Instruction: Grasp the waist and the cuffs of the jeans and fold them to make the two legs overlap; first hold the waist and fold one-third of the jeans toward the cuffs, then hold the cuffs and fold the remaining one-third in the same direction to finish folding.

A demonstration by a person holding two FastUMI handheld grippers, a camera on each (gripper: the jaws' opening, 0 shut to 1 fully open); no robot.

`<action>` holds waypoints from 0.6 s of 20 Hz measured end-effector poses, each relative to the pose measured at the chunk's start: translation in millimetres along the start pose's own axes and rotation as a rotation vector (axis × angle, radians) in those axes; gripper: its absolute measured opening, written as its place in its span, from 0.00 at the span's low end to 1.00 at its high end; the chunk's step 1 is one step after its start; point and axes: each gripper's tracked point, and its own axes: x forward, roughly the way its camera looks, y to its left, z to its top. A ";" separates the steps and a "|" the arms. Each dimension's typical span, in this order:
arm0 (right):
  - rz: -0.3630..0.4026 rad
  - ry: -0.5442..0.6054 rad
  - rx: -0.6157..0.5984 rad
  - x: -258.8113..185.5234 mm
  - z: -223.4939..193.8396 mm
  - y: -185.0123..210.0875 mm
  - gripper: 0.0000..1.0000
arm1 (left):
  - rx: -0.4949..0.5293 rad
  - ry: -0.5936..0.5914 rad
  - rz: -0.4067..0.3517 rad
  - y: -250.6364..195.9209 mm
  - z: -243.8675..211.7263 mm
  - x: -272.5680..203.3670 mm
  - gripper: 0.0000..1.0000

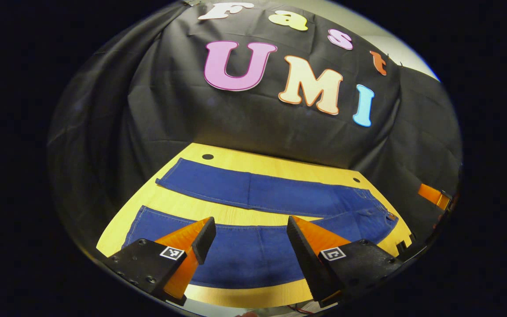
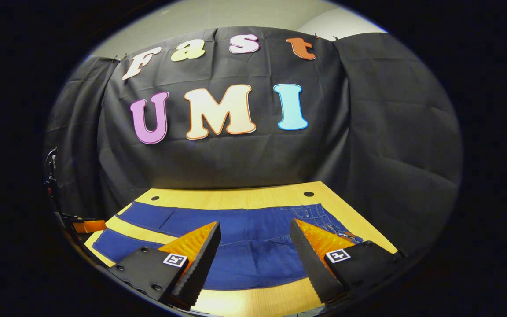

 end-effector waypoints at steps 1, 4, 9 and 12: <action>0.003 0.011 -0.004 -0.1 -4.4 0.7 0.98 | 0.019 0.026 -0.013 3.3 -6.4 -1.1 0.96; 0.014 0.041 -0.018 -1.0 -14.9 3.0 0.98 | 0.074 0.116 -0.057 10.9 -28.4 -2.5 0.96; 0.046 0.096 -0.070 -4.9 -35.4 13.4 0.98 | 0.245 0.284 -0.145 40.6 -67.1 -10.9 0.96; 0.077 0.112 -0.071 -7.5 -37.5 22.6 0.98 | 0.376 0.453 -0.264 56.1 -107.0 -23.2 0.96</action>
